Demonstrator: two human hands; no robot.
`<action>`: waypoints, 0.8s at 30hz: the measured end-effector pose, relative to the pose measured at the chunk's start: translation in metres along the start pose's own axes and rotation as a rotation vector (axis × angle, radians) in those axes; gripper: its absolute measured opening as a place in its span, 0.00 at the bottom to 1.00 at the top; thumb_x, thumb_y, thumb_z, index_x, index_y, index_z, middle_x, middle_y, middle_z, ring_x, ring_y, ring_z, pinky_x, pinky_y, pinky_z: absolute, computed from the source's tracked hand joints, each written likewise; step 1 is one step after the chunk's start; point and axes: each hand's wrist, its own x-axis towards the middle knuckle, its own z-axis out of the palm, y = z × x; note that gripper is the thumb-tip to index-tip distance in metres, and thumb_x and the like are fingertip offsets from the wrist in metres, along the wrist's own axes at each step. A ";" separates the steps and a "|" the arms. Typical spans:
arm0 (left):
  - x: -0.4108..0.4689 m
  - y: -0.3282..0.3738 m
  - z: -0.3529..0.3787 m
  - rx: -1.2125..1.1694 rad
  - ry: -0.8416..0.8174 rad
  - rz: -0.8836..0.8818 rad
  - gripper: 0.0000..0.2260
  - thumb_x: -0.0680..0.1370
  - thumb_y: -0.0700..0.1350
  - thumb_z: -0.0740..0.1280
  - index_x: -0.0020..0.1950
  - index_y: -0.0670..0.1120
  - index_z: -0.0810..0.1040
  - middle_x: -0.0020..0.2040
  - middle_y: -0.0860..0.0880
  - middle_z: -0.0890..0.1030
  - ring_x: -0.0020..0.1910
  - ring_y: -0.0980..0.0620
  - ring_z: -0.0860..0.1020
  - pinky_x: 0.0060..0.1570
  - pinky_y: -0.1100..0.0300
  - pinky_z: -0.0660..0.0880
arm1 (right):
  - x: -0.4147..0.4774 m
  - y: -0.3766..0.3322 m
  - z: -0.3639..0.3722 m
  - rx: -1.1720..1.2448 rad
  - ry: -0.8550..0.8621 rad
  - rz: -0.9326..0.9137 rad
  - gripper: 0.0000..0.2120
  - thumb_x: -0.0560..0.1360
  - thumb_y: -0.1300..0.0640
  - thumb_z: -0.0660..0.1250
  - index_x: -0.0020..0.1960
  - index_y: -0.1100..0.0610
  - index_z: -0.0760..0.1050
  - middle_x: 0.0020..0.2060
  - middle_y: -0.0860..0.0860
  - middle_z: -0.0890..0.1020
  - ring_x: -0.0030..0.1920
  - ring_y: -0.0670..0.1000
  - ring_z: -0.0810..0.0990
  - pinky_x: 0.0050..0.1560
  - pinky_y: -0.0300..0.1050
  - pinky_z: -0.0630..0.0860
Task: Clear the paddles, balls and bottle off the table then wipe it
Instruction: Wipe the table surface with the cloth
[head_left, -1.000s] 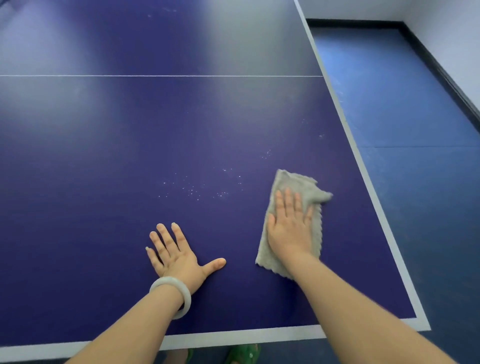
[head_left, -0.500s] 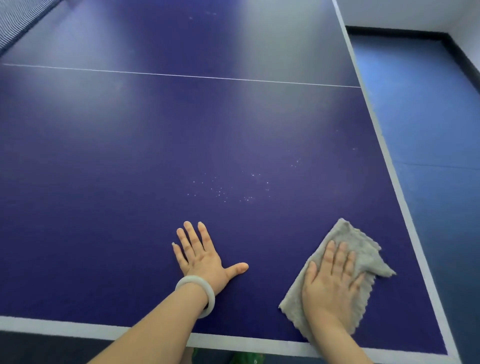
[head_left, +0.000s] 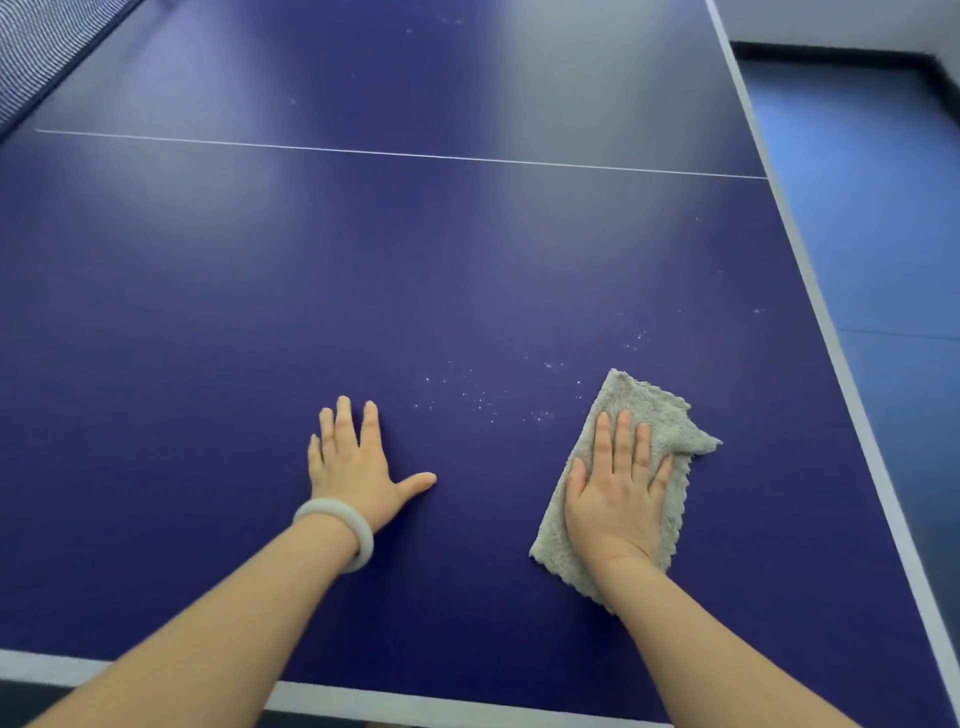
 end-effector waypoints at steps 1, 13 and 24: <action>0.013 -0.010 -0.005 0.007 -0.027 -0.002 0.55 0.67 0.77 0.60 0.80 0.50 0.37 0.79 0.45 0.35 0.78 0.43 0.36 0.77 0.46 0.42 | 0.000 0.000 0.000 -0.002 0.006 0.005 0.29 0.82 0.46 0.41 0.79 0.52 0.36 0.79 0.50 0.39 0.79 0.52 0.36 0.76 0.62 0.37; 0.055 -0.052 -0.008 0.083 -0.215 0.190 0.64 0.57 0.81 0.62 0.67 0.56 0.16 0.68 0.47 0.16 0.69 0.42 0.19 0.72 0.40 0.30 | -0.034 -0.059 0.003 0.031 -0.023 0.332 0.31 0.81 0.46 0.41 0.78 0.58 0.34 0.79 0.56 0.40 0.79 0.58 0.40 0.76 0.63 0.42; 0.056 -0.052 -0.010 0.066 -0.248 0.201 0.64 0.58 0.81 0.61 0.66 0.54 0.15 0.66 0.46 0.14 0.66 0.42 0.17 0.71 0.39 0.28 | 0.113 -0.108 -0.018 -0.045 -0.105 -0.074 0.29 0.82 0.45 0.40 0.79 0.51 0.34 0.79 0.49 0.37 0.78 0.51 0.35 0.77 0.60 0.37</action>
